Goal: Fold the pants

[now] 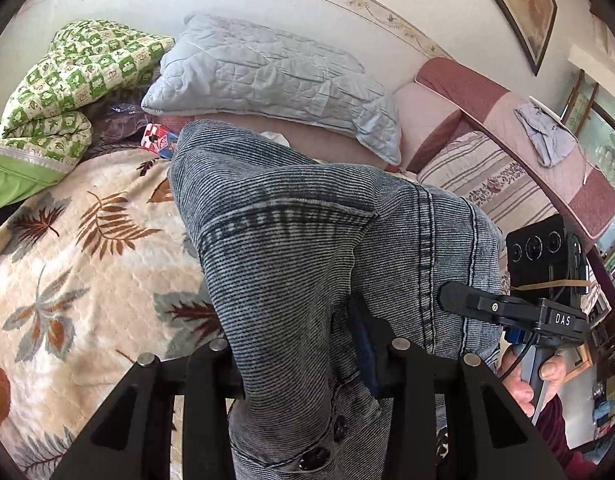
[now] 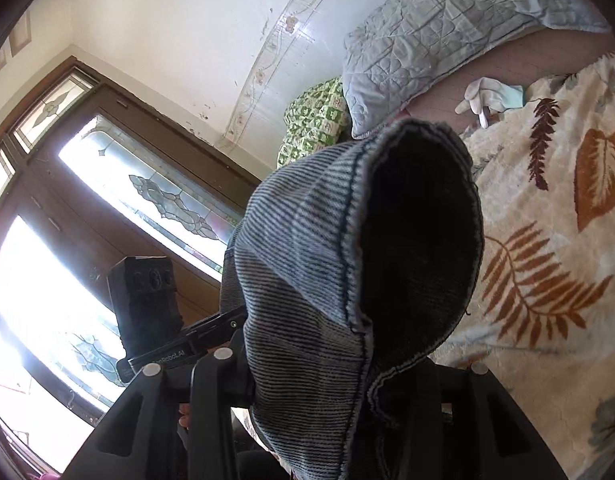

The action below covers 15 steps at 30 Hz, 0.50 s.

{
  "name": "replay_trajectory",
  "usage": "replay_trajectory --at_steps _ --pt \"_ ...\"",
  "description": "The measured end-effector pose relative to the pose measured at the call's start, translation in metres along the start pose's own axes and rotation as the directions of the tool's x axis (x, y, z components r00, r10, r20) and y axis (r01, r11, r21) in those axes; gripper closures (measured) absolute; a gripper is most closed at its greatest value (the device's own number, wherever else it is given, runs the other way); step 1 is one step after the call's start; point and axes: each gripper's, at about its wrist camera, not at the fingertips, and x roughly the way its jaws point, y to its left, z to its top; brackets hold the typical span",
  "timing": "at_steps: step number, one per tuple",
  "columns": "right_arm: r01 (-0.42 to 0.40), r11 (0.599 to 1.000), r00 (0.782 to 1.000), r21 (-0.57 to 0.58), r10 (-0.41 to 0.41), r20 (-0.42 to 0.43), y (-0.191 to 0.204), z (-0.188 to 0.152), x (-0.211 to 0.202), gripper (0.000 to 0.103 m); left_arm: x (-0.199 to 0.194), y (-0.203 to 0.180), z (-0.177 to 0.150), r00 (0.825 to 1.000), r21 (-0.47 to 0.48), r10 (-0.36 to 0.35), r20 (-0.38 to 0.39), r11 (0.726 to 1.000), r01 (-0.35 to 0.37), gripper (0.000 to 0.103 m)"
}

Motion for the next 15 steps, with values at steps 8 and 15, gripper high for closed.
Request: replay_trajectory --at_steps 8,15 --pt "0.023 0.993 0.999 0.115 -0.017 -0.049 -0.057 0.007 0.036 0.06 0.06 0.037 -0.003 0.995 -0.05 0.074 -0.062 0.996 -0.077 0.062" --pt "0.096 0.968 0.991 0.231 -0.072 -0.111 -0.117 0.005 0.085 0.06 0.104 0.073 -0.009 0.981 -0.094 0.14 -0.135 0.984 -0.153 0.062"
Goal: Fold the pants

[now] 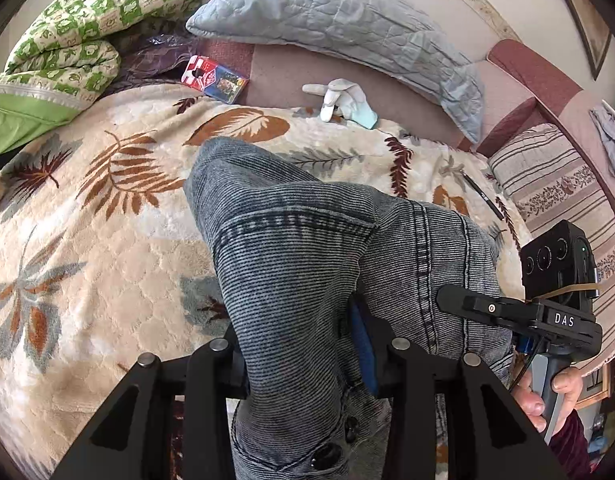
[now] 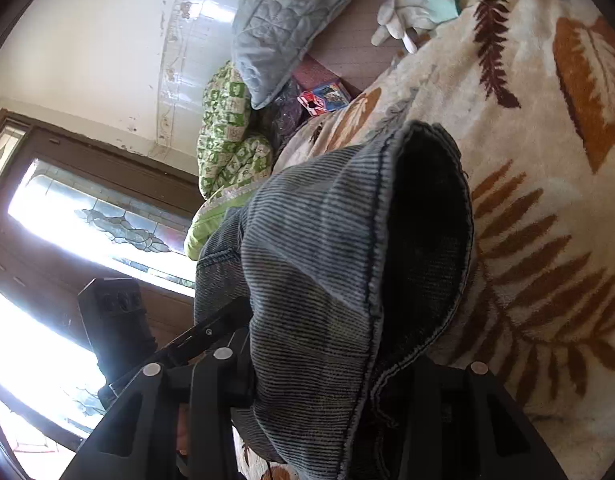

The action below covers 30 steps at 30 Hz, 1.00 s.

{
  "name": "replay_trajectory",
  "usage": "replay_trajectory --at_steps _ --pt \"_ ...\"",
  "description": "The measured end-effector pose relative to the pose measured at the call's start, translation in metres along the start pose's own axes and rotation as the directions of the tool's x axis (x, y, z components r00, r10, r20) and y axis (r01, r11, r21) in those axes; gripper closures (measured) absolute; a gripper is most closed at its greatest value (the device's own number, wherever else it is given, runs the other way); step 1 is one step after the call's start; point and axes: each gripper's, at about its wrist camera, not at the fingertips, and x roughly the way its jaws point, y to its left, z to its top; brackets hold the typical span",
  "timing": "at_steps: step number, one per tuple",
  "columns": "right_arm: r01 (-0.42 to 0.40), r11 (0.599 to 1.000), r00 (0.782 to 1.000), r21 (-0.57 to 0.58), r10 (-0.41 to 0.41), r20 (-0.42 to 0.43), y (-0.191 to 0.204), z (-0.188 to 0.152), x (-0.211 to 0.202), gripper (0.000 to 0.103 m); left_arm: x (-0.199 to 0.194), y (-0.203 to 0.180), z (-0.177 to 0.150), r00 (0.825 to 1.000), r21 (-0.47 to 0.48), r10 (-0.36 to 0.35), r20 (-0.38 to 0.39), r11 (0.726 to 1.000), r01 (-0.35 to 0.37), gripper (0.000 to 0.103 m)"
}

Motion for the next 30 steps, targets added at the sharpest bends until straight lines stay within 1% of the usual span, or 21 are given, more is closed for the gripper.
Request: replay_trajectory --at_steps 2,4,5,6,7,8,10,12,13,14,17,18,19,21,23,25,27,29,30 --pt "0.016 1.0 1.0 0.018 -0.016 0.0 -0.009 0.003 0.005 0.06 0.01 0.006 -0.002 0.999 -0.009 0.033 -0.017 0.999 -0.033 0.062" --pt "0.059 0.998 0.998 0.023 -0.059 -0.004 -0.015 0.005 0.009 0.056 0.021 0.012 -0.006 0.996 -0.026 0.082 -0.041 0.996 -0.083 0.058" --pt "0.087 0.995 0.996 0.041 -0.087 -0.004 -0.02 0.005 0.01 0.05 0.026 0.013 -0.007 0.993 -0.024 0.108 -0.051 0.994 -0.109 0.054" --pt "0.112 0.992 0.994 0.062 -0.112 -0.007 -0.025 0.004 0.011 0.041 0.03 0.013 -0.009 0.99 -0.019 0.126 -0.056 0.992 -0.127 0.048" --pt "0.137 0.988 0.991 0.075 -0.136 -0.008 -0.029 0.003 0.011 0.038 0.032 0.012 -0.01 0.988 -0.018 0.146 -0.058 0.989 -0.147 0.043" --pt "0.162 0.984 0.987 0.08 -0.162 -0.01 -0.031 0.004 0.012 0.036 0.031 0.011 -0.011 0.984 -0.017 0.166 -0.059 0.986 -0.167 0.041" --pt "0.171 0.982 0.985 0.08 -0.17 -0.02 -0.031 0.001 0.008 0.035 0.024 0.007 -0.013 0.979 -0.002 0.199 -0.046 0.98 -0.199 0.04" --pt "0.196 0.979 0.981 0.058 -0.196 -0.009 -0.024 0.004 0.007 0.035 0.013 0.004 -0.014 0.965 0.009 0.259 -0.028 0.966 -0.259 0.037" --pt "0.211 0.977 0.977 0.034 -0.212 0.011 -0.017 0.003 0.001 0.035 0.005 0.002 -0.014 0.956 0.01 0.292 -0.01 0.956 -0.292 0.036" --pt "0.228 0.974 0.973 0.005 -0.228 0.036 -0.008 0.0 -0.008 0.035 -0.004 0.0 -0.015 0.948 0.004 0.318 0.011 0.948 -0.318 0.034" --pt "0.29 0.954 0.952 -0.071 -0.28 0.122 0.019 -0.009 -0.034 0.035 -0.037 -0.006 -0.017 0.923 -0.028 0.374 0.086 0.927 -0.373 0.026" --pt "0.309 0.946 0.944 -0.092 -0.293 0.154 0.028 -0.014 -0.044 0.035 -0.05 -0.009 -0.019 0.913 -0.037 0.39 0.122 0.921 -0.389 0.022" --pt "0.335 0.936 0.931 -0.113 -0.31 0.19 0.036 -0.019 -0.054 0.035 -0.062 -0.012 -0.02 0.897 -0.045 0.412 0.158 0.911 -0.411 0.017" --pt "0.392 0.907 0.899 -0.153 -0.342 0.274 0.053 -0.031 -0.074 0.035 -0.085 -0.02 -0.024 0.857 -0.058 0.463 0.225 0.884 -0.463 0.014" --pt "0.431 0.883 0.87 -0.188 -0.351 0.345 0.072 -0.042 -0.09 0.034 -0.107 -0.028 -0.028 0.818 -0.07 0.503 0.278 0.86 -0.505 0.012" --pt "0.451 0.865 0.85 -0.222 -0.339 0.404 0.09 -0.053 -0.103 0.033 -0.127 -0.035 -0.034 0.787 -0.088 0.526 0.323 0.845 -0.528 0.01" --pt "0.473 0.843 0.828 -0.258 -0.325 0.458 0.11 -0.065 -0.112 0.032 -0.146 -0.043 -0.041 0.762 -0.104 0.535 0.364 0.836 -0.538 0.008" --pt "0.497 0.813 0.806 -0.302 -0.305 0.507 0.127 -0.081 -0.119 0.032 -0.162 -0.049 -0.048 0.733 -0.124 0.549 0.401 0.825 -0.551 0.006" --pt "0.508 0.799 0.796 -0.321 -0.294 0.529 0.133 -0.09 -0.121 0.029 -0.169 -0.051 -0.053 0.718 -0.135 0.554 0.423 0.821 -0.554 0.005"
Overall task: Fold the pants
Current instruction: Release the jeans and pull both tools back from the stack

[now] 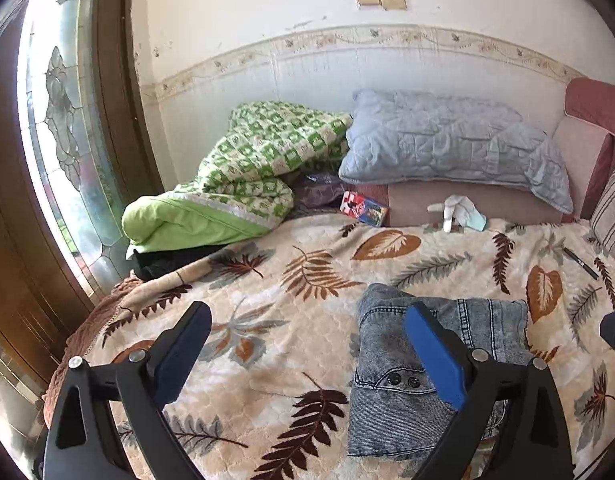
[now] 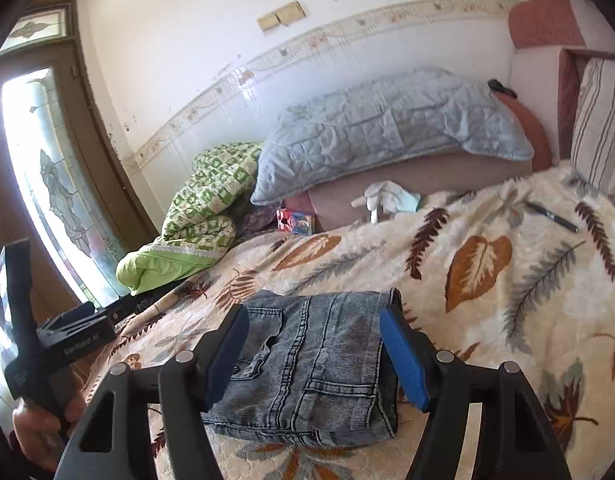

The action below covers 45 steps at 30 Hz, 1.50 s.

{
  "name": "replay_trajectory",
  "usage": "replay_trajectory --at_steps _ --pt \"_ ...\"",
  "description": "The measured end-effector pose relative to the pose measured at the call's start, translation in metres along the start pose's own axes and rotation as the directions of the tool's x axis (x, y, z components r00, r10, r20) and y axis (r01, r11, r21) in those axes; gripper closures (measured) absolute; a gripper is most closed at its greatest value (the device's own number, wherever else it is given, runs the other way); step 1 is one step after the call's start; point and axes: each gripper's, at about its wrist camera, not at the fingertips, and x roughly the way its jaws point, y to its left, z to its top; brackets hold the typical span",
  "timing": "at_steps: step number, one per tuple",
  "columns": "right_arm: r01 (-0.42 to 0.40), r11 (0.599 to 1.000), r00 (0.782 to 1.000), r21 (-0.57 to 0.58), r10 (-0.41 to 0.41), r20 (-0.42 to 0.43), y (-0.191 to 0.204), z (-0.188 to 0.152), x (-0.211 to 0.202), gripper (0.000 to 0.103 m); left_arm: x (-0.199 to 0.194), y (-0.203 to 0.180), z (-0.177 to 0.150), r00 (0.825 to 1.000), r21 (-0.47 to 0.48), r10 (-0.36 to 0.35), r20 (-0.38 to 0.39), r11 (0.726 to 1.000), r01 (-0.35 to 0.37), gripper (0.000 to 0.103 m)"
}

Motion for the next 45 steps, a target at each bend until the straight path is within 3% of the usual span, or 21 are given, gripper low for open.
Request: replay_trajectory --at_steps 4,13,30,45 --pt "0.02 0.998 0.998 -0.06 -0.016 0.067 0.02 -0.017 -0.026 0.027 -0.026 0.008 -0.009 0.998 -0.02 0.022 0.066 1.0 -0.021 0.003" --pt "0.062 0.983 0.996 -0.176 -0.049 0.076 0.046 -0.048 -0.028 0.026 -0.033 0.019 -0.029 0.992 -0.066 0.025 0.123 0.998 -0.017 0.003" --pt "0.082 0.972 0.997 -0.22 -0.078 0.024 0.043 -0.056 -0.002 0.026 -0.006 -0.006 -0.046 0.994 0.026 0.061 0.086 0.998 -0.064 0.003" --pt "0.091 0.975 0.996 -0.202 -0.089 0.02 0.039 -0.053 -0.005 0.026 -0.008 -0.004 -0.048 0.996 0.016 0.054 0.071 0.998 -0.055 0.003"
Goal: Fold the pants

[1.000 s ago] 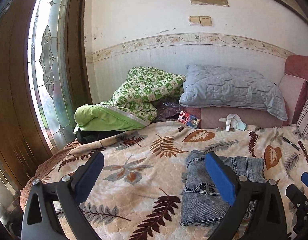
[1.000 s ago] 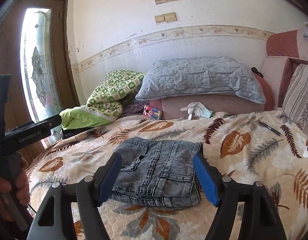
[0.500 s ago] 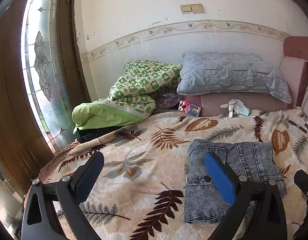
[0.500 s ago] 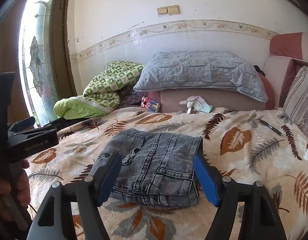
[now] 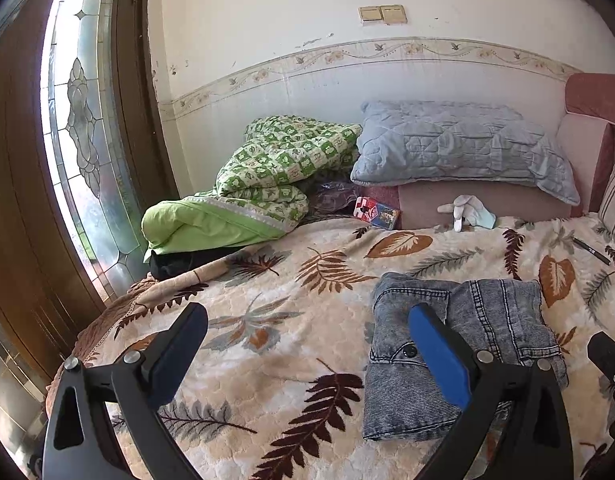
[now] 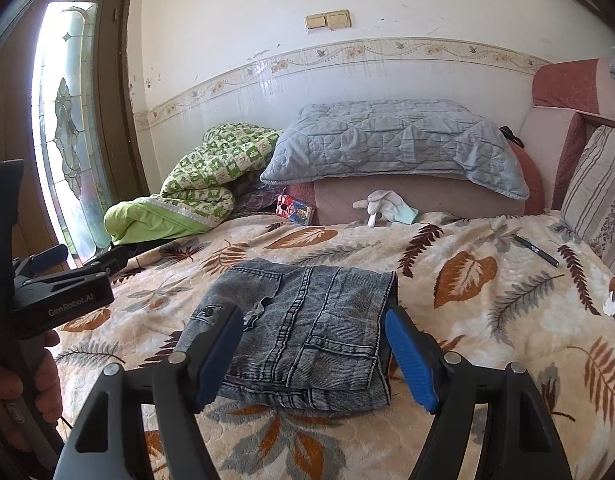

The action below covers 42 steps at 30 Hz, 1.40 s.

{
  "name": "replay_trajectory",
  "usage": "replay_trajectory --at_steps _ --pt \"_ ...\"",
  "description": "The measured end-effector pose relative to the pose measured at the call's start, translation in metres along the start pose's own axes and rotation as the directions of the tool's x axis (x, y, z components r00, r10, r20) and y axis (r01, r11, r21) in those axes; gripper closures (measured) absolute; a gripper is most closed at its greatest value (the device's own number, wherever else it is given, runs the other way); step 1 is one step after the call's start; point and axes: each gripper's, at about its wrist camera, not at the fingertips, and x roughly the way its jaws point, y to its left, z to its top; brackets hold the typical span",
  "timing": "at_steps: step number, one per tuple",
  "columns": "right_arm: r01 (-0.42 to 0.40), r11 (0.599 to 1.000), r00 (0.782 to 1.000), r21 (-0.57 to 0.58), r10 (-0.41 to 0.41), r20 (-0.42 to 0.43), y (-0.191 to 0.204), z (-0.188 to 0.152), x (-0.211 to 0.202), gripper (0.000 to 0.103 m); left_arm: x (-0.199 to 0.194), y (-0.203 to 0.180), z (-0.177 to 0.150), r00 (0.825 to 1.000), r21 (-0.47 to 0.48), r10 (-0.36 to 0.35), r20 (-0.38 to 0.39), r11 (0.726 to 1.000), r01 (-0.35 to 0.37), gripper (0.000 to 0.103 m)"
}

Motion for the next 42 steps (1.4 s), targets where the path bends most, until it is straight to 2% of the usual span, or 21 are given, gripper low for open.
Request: replay_trajectory --at_steps 42 --pt "0.015 1.0 1.0 0.022 -0.014 -0.022 -0.0053 -0.0014 0.0049 0.026 0.0025 0.0082 0.001 1.0 -0.032 0.003 -0.017 0.999 -0.004 0.002"
